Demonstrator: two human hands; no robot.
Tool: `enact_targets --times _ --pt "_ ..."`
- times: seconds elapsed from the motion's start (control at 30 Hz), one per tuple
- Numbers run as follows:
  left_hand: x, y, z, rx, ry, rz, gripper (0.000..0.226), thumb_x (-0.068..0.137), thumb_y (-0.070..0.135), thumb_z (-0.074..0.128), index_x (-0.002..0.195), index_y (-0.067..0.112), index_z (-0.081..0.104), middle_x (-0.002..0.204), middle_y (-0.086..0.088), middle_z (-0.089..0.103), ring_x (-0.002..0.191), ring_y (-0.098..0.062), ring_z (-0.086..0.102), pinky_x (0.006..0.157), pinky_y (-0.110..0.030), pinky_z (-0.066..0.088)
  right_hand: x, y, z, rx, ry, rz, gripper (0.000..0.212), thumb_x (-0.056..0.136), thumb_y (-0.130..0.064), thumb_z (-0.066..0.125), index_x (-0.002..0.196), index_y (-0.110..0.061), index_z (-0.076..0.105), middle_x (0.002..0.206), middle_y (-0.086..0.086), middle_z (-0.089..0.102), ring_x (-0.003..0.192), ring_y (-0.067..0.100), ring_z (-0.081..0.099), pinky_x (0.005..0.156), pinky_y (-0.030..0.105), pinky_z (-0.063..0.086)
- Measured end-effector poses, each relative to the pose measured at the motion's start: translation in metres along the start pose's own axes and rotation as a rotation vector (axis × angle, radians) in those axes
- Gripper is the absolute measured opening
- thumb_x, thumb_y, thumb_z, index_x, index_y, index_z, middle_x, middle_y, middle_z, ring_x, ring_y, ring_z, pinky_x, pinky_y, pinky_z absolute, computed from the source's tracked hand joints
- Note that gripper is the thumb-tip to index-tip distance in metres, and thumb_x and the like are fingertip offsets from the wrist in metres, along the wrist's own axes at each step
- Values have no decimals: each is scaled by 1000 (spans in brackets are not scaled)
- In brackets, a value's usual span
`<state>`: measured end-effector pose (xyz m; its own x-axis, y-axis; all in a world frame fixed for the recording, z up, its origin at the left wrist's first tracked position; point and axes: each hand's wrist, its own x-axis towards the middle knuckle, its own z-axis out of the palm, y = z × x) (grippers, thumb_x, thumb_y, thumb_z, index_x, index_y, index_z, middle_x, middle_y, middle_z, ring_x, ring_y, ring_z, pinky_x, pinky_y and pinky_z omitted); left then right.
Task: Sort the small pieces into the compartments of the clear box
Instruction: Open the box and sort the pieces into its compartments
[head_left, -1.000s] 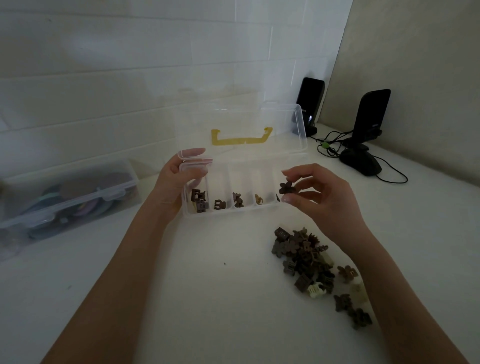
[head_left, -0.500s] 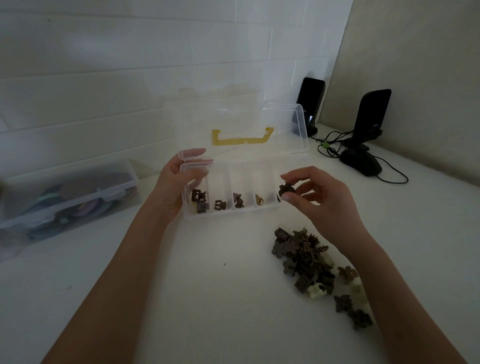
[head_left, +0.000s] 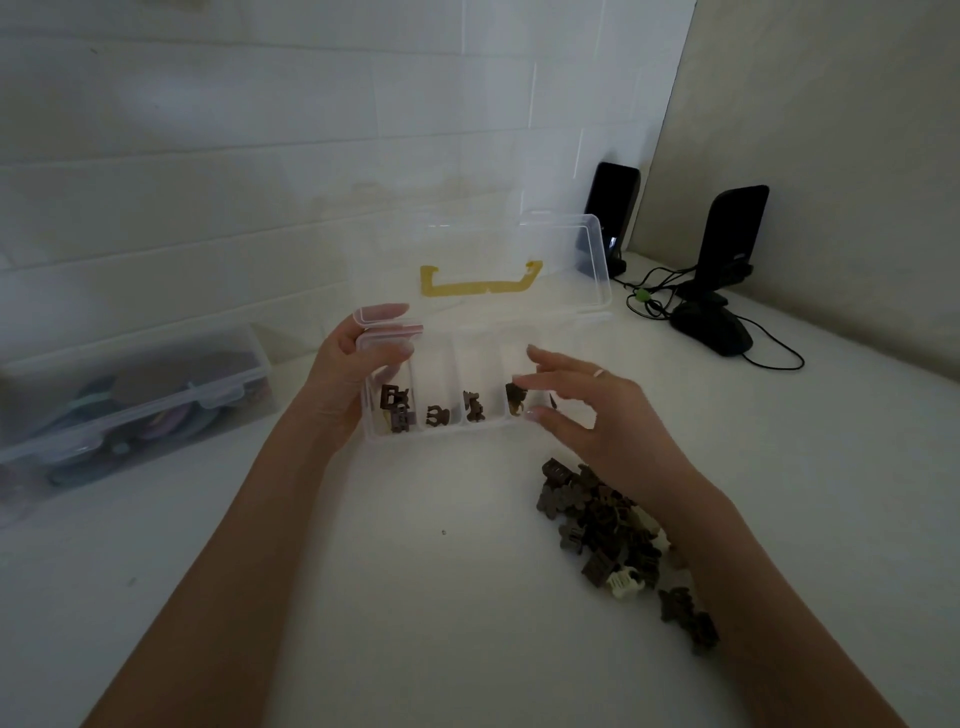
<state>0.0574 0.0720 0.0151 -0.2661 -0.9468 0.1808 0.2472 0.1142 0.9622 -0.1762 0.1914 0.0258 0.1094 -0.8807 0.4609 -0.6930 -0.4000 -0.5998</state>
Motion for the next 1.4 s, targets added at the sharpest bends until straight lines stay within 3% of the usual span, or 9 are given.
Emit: enact_targets --times 0.07,0.17,0.27,0.53,0.83,0.93,1.1,1.27,1.4 --pt "0 0 0 1 -1 -1 38 64 11 70 97 29 66 84 14 72 81 -2 65 82 -26 45 -1 0 -7 -9 74 4 27 88 -18 64 111 -31 67 130 -17 56 114 -5 52 94 13 43" --pt "-1 -1 0 -4 -5 2 38 64 10 69 98 28 66 84 14 72 80 -1 65 80 -25 45 -4 5 -26 17 215 53 22 85 -13 65 91 -33 71 89 -24 65 76 0 59 65 8 45" --pt "0 -1 0 -5 5 1 40 63 9 69 99 26 65 84 14 72 79 -1 64 80 -25 45 -8 13 -41 8 6 128 19 83 -17 68 84 -35 72 75 -18 68 61 3 57 54 9 41" --pt "2 -1 -1 -9 7 5 40 66 3 73 98 26 66 84 13 71 79 -2 64 76 -22 46 -11 8 -23 -79 -510 198 34 84 -12 59 105 -37 70 104 -18 69 90 -4 62 77 12 49" --pt "3 -2 -2 -17 9 -2 38 64 10 71 97 28 67 86 11 71 82 -5 63 77 -23 47 -8 6 -17 -56 -393 168 27 87 -12 63 102 -32 69 95 -16 70 86 -5 62 72 7 45" --pt "2 -2 -2 -17 7 1 38 64 9 70 97 28 67 86 11 71 84 -6 63 79 -24 47 -8 0 -20 133 -297 148 29 88 -11 62 105 -33 69 94 -13 73 88 3 67 75 17 52" --pt "2 -1 -1 -18 4 -2 38 63 10 71 96 29 67 86 12 72 84 -5 64 79 -22 47 -7 -7 -18 357 -288 163 29 88 -12 60 103 -36 68 95 -3 75 92 46 63 85 67 44" --pt "2 -2 -2 -14 -4 0 39 66 6 72 97 29 67 87 13 72 83 -2 65 78 -21 48 -7 -5 -15 383 -198 167 25 88 -6 61 104 -25 67 90 -4 75 83 22 69 69 32 51" --pt "3 -3 -2 -24 5 -7 38 63 10 71 96 29 68 87 12 72 83 -3 65 78 -22 48 0 -16 0 280 -129 80 23 87 -7 64 105 -20 68 83 -7 74 74 12 67 71 24 54"
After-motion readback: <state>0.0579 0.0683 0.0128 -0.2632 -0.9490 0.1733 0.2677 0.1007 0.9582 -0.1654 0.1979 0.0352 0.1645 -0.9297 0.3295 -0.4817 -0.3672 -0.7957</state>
